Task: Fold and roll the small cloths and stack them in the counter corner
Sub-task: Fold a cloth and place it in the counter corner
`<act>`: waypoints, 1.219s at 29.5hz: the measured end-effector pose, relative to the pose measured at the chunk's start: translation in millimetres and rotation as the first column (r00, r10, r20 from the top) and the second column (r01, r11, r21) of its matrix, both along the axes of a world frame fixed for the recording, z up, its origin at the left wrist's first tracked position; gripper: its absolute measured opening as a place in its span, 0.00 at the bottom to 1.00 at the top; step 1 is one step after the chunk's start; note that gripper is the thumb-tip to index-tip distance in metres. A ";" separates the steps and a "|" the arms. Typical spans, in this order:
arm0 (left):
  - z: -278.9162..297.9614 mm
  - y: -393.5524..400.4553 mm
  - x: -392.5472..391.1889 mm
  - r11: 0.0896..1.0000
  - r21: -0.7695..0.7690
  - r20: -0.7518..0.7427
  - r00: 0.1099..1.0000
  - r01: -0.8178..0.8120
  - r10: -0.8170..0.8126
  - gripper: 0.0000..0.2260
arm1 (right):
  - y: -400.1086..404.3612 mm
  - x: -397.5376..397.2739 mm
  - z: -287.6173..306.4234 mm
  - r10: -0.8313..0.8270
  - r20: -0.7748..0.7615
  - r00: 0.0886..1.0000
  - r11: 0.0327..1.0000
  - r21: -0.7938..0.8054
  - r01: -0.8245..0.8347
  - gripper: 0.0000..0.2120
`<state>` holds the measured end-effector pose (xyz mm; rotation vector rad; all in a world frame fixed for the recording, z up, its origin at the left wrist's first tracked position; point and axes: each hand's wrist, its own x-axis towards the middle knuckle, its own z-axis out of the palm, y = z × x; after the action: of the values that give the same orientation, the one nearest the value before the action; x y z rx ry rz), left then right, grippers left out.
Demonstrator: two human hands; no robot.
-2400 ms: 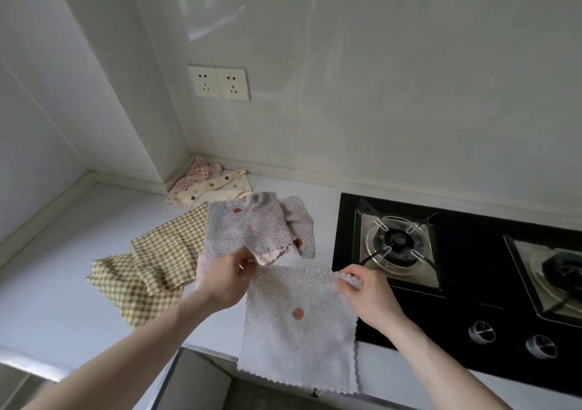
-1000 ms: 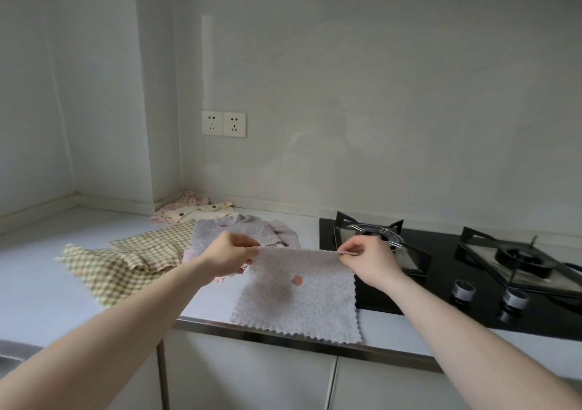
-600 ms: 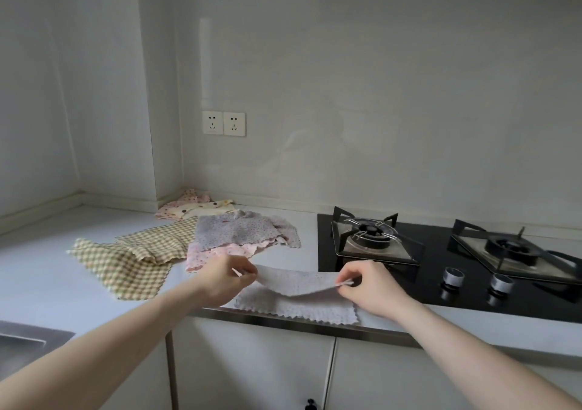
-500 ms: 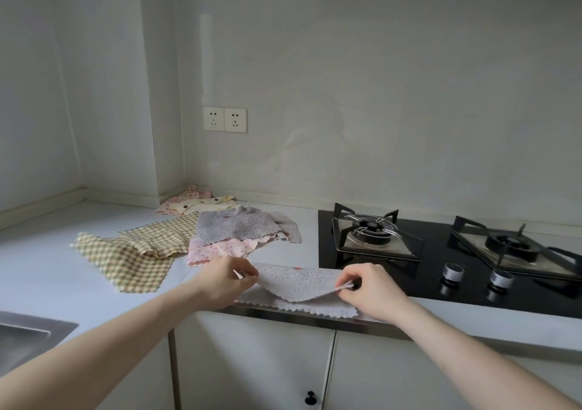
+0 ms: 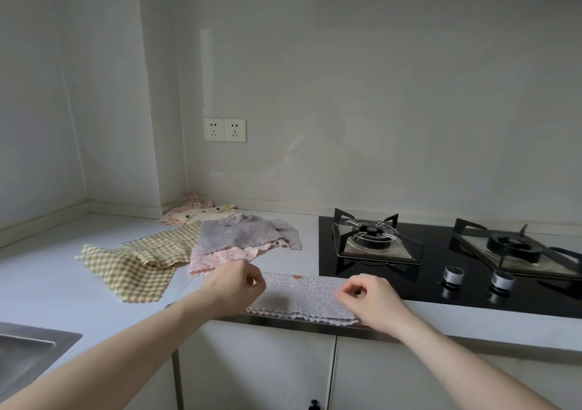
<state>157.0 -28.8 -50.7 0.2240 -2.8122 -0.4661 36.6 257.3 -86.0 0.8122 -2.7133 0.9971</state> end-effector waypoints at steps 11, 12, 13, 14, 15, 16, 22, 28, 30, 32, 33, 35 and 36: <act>-55.1 32.4 -55.3 0.988 -0.123 0.257 0.965 0.090 -0.056 0.34 | -33.9 -31.2 -14.8 -0.278 -0.025 0.960 0.924 0.265 0.274 0.15; -56.3 29.8 -59.5 0.990 -0.114 0.254 0.966 0.087 -0.056 0.34 | -36.8 -33.5 -11.4 -0.255 0.004 0.967 0.937 0.247 0.246 0.12; -56.1 27.2 -64.5 0.991 -0.108 0.250 0.967 0.084 -0.055 0.34 | -38.8 -36.5 -8.8 -0.219 0.040 0.975 0.954 0.219 0.205 0.11; -55.6 24.5 -69.4 0.990 -0.109 0.247 0.967 0.085 -0.055 0.35 | -39.8 -40.0 -7.1 -0.178 0.080 0.981 0.970 0.180 0.161 0.10; -55.0 22.0 -74.2 0.991 -0.108 0.247 0.967 0.084 -0.055 0.35 | -40.0 -44.1 -5.8 -0.135 0.118 0.984 0.985 0.122 0.120 0.10; -55.3 19.7 -78.6 0.991 -0.105 0.246 0.968 0.083 -0.055 0.35 | -39.0 -49.1 -5.5 -0.100 0.151 0.983 0.995 0.047 0.094 0.09; -59.9 8.8 -100.7 0.993 -0.101 0.196 0.979 0.068 -0.047 0.35 | -43.3 -76.9 -14.7 -0.171 0.129 0.977 0.968 -0.163 0.191 0.06; -59.5 7.9 -118.0 0.996 -0.082 0.150 0.988 0.045 -0.032 0.36 | -50.9 -83.6 -28.4 -0.328 -0.058 0.943 0.937 -0.150 0.317 0.06; -61.0 6.9 -119.8 0.995 -0.094 0.148 0.989 0.038 -0.024 0.36 | -50.3 -83.1 -29.6 -0.289 -0.065 0.955 0.951 -0.132 0.279 0.06; -62.2 6.5 -119.4 0.994 -0.102 0.143 0.990 0.033 -0.018 0.36 | -50.1 -82.0 -30.0 -0.259 -0.064 0.964 0.962 -0.103 0.252 0.07; -62.5 6.8 -118.7 0.995 -0.095 0.134 0.991 0.027 -0.014 0.36 | -50.1 -81.3 -30.2 -0.254 -0.065 0.965 0.964 -0.093 0.247 0.08; -63.1 7.4 -116.5 0.998 -0.070 0.091 0.996 0.000 0.007 0.35 | -49.8 -79.8 -29.6 -0.252 -0.063 0.966 0.964 -0.103 0.245 0.10; -63.9 7.4 -114.9 0.998 -0.058 0.055 0.998 -0.019 0.022 0.34 | -49.6 -79.5 -29.5 -0.254 -0.059 0.965 0.961 -0.125 0.246 0.10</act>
<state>42.1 -21.4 -114.6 0.2576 -2.8695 -0.3795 -42.9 207.7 -115.5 0.4613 -2.5836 1.0335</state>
